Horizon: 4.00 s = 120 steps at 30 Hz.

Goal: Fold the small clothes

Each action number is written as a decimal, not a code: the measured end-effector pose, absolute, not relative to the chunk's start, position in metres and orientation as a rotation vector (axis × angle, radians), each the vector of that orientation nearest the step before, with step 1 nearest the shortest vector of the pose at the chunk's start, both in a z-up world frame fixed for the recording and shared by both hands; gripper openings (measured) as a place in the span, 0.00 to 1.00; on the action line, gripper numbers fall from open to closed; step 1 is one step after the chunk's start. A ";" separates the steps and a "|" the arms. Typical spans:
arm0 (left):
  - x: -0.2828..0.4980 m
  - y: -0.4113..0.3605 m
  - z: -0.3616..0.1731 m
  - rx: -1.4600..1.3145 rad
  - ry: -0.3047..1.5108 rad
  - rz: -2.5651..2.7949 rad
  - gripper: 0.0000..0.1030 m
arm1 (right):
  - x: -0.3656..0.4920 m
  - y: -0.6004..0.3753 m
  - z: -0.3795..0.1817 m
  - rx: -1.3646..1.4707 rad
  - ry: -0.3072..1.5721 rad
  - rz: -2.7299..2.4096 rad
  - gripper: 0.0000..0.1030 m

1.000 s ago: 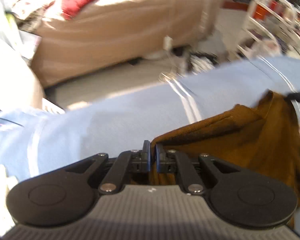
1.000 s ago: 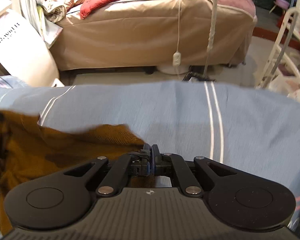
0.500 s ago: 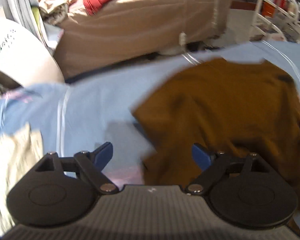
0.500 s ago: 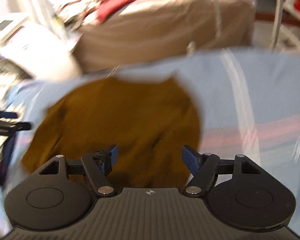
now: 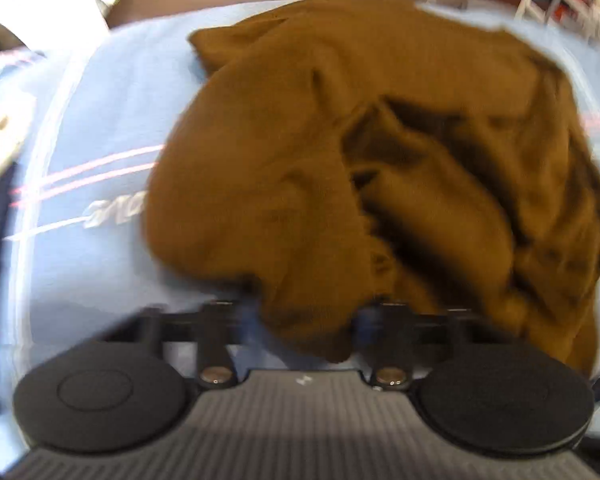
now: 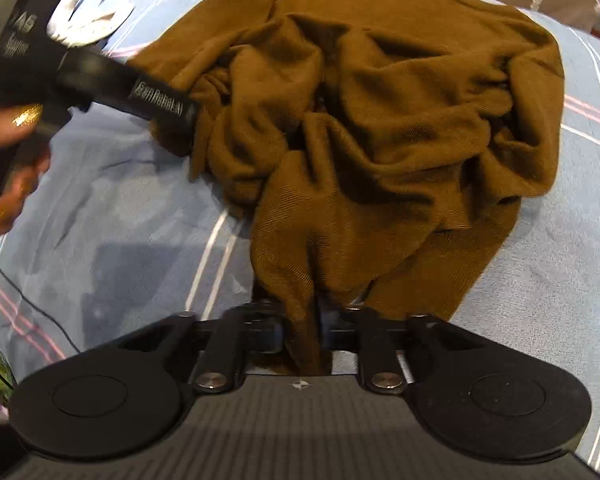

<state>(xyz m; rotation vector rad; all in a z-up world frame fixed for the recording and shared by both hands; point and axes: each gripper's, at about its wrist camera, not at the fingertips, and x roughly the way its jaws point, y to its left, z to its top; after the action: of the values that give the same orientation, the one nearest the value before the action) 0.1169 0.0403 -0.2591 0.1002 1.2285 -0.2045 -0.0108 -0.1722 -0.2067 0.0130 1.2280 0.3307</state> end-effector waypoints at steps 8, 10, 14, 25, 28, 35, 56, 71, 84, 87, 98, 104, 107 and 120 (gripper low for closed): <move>0.134 0.131 -0.202 0.026 1.120 -0.068 0.15 | -0.021 -0.278 -0.146 0.073 1.190 0.164 0.07; 0.133 0.167 -0.191 0.043 1.131 -0.015 0.15 | -0.027 -0.304 -0.133 0.081 1.186 0.127 0.07; 0.121 0.225 -0.191 0.017 1.201 0.052 0.18 | -0.043 -0.323 -0.133 0.246 1.199 0.164 0.20; 0.061 0.135 -0.230 0.182 1.264 -0.015 0.85 | -0.045 -0.272 -0.159 0.291 1.235 0.163 0.56; 0.060 0.092 -0.235 0.258 1.202 -0.129 0.86 | -0.055 -0.277 -0.156 0.278 1.224 0.103 0.95; 0.073 0.045 -0.264 0.228 1.166 -0.229 0.56 | -0.049 -0.296 -0.173 0.391 1.257 0.045 0.77; -0.029 0.190 -0.173 0.131 1.443 -0.212 0.03 | -0.093 -0.263 -0.125 0.370 1.400 0.435 0.06; -0.008 0.081 -0.154 0.101 1.317 -0.330 0.62 | 0.024 -0.299 -0.194 0.421 1.132 0.011 0.66; -0.010 0.030 -0.183 0.181 1.339 -0.526 0.63 | -0.001 -0.379 -0.157 0.438 1.018 -0.120 0.01; -0.012 0.022 -0.183 0.178 1.334 -0.534 0.64 | -0.007 -0.407 -0.145 0.393 1.072 -0.129 0.23; -0.018 0.038 -0.171 0.197 1.317 -0.420 0.76 | 0.041 -0.342 -0.203 0.602 1.081 0.138 0.66; -0.020 0.055 -0.175 0.106 1.364 -0.362 0.77 | 0.042 -0.331 -0.196 0.570 1.106 0.138 0.15; -0.020 0.056 -0.174 0.078 1.358 -0.358 0.77 | 0.024 -0.363 -0.187 0.614 1.068 0.027 0.01; -0.020 0.046 -0.175 0.084 1.351 -0.363 0.79 | 0.016 -0.403 -0.190 0.691 1.094 0.147 0.60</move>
<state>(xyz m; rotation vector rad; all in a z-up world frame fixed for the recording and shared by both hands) -0.0200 0.0465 -0.1752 0.0845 1.3511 -0.3634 0.0155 -0.4033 -0.1903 0.6914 1.0939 0.1466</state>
